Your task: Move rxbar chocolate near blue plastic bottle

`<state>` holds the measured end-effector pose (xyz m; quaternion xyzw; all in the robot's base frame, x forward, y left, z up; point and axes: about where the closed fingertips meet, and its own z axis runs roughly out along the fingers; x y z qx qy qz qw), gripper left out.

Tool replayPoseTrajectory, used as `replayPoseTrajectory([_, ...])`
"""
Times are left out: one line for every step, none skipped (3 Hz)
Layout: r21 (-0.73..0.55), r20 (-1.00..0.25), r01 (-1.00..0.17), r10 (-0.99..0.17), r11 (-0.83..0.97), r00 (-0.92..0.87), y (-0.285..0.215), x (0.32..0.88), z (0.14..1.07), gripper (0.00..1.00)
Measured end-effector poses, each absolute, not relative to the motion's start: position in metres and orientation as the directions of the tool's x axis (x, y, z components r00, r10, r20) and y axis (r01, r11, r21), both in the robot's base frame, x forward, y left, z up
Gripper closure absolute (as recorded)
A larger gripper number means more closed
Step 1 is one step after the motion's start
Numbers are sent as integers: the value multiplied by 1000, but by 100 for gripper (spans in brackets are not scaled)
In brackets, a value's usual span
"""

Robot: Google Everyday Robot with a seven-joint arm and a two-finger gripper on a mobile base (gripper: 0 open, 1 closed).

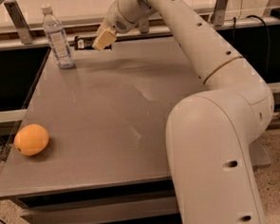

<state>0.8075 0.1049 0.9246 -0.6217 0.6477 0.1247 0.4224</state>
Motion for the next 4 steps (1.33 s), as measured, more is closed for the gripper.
replayPoseTrajectory([-360, -702, -913, -700, 192, 130, 108, 807, 921, 36])
replayPoseTrajectory([-356, -702, -915, -701, 188, 129, 111, 807, 918, 12])
replayPoseTrajectory([-352, -701, -918, -701, 184, 129, 114, 807, 915, 0])
replayPoseTrajectory([-352, -701, -918, -701, 184, 129, 114, 807, 915, 0])
